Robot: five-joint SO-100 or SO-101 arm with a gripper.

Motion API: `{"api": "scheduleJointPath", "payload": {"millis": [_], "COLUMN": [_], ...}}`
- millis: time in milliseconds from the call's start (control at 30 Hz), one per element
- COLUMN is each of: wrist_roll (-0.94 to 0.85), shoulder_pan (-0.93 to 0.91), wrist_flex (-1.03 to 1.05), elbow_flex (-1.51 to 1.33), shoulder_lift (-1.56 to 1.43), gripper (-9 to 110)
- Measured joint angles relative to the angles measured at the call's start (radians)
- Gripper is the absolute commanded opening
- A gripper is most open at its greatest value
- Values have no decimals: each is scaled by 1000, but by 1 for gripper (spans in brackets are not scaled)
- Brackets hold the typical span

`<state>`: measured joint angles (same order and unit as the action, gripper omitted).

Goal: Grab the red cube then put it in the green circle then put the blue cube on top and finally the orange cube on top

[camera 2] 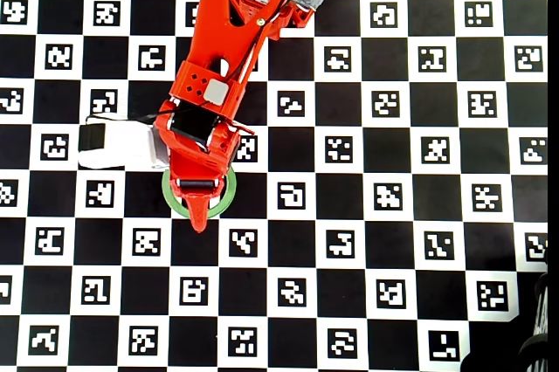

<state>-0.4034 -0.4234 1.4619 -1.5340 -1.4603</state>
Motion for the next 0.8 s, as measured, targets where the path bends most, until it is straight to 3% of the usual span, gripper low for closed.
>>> {"api": "scheduleJointPath", "payload": {"millis": [400, 600, 800], "wrist_roll": [97, 199, 267], "shoulder_pan": [98, 213, 339], "wrist_flex": [227, 229, 124], "elbow_flex": [156, 143, -12], "shoulder_lift": [-209, -316, -474], "gripper": [47, 43, 30]}}
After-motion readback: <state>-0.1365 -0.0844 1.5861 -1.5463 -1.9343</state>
